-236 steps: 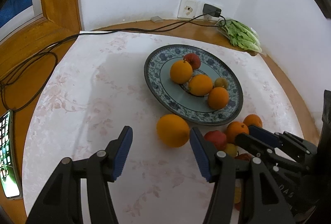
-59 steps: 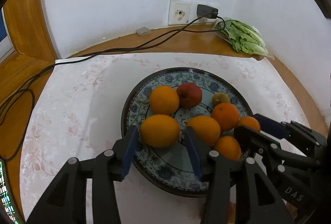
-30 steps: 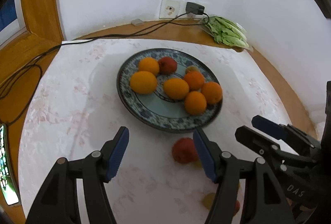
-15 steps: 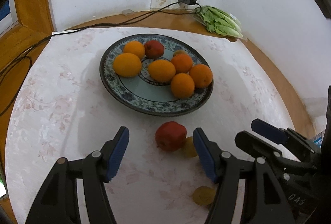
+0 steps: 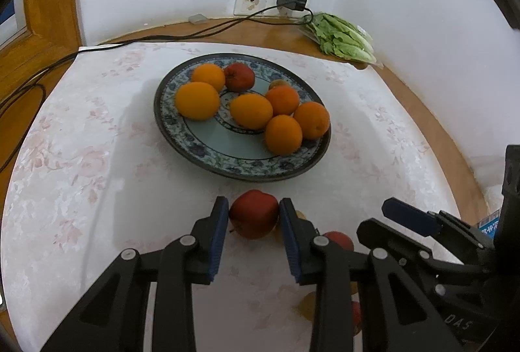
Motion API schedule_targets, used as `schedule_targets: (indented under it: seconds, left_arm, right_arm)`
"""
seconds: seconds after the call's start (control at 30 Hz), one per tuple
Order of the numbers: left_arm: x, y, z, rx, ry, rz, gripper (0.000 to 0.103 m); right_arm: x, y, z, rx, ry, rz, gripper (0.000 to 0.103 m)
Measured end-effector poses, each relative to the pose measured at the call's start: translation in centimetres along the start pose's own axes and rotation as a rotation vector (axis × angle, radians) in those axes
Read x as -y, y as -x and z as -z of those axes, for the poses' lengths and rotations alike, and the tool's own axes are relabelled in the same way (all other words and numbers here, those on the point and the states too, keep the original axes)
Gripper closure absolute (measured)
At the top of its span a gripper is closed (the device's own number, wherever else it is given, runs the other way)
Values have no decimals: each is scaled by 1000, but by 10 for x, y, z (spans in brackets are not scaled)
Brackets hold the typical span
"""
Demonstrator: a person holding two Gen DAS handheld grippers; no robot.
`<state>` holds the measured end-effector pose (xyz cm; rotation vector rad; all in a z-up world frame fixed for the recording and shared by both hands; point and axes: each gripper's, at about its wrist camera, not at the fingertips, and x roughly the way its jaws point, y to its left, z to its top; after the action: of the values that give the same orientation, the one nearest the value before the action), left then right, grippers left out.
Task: Organize fruits
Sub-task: 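Move both open tools back toward the remaining fruit, then grasp a red apple with the left tool while the right tool grasps another red apple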
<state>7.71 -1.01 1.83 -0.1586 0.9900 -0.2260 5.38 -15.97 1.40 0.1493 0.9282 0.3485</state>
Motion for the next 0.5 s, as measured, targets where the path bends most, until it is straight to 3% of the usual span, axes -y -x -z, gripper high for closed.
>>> schedule_targets:
  seconds: [0.5]
  left_arm:
    - [-21, 16, 1, 25, 44, -47, 70]
  right_arm:
    - [-23, -7, 10, -38, 64, -52, 49]
